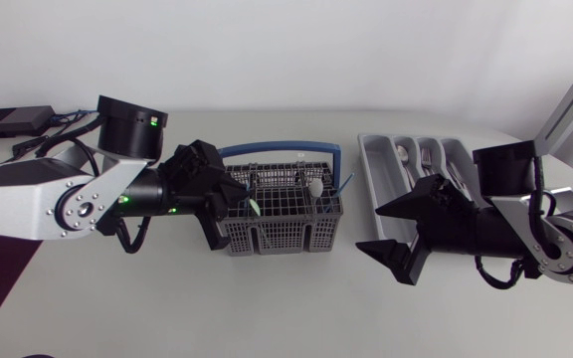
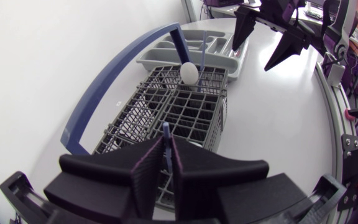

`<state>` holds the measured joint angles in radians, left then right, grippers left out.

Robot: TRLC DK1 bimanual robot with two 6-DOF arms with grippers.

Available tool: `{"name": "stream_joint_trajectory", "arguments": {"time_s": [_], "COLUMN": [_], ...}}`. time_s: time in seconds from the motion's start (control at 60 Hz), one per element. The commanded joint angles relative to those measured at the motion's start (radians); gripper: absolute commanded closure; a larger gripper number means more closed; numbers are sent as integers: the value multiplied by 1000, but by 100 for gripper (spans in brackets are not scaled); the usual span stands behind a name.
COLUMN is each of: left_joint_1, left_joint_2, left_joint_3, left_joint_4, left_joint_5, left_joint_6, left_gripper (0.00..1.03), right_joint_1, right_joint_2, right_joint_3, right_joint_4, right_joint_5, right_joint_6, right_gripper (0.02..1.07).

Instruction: Unload the cutlery basket into the drawer organizer.

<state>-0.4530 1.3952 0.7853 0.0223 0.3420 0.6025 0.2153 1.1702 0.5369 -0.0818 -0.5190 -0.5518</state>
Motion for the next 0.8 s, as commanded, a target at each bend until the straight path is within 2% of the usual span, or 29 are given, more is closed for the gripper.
{"name": "stream_joint_trajectory", "arguments": {"time_s": [0.0, 0.383, 0.783], "left_joint_1": [-6, 5, 27], "left_joint_2": [18, -13, -105], "left_joint_3": [11, 35, 91], "left_joint_4": [14, -18, -111], "left_joint_5": [5, 43, 65], "left_joint_6": [-4, -20, -30], "left_gripper": [90, 92, 92], "right_joint_1": [6, 6, 21], "right_joint_2": [11, 0, -38], "right_joint_3": [-26, -28, -17], "right_joint_4": [5, 1, -33], "right_joint_5": [2, 1, 1], "right_joint_6": [-17, -17, -11], "right_gripper": [7, 7, 7]}}
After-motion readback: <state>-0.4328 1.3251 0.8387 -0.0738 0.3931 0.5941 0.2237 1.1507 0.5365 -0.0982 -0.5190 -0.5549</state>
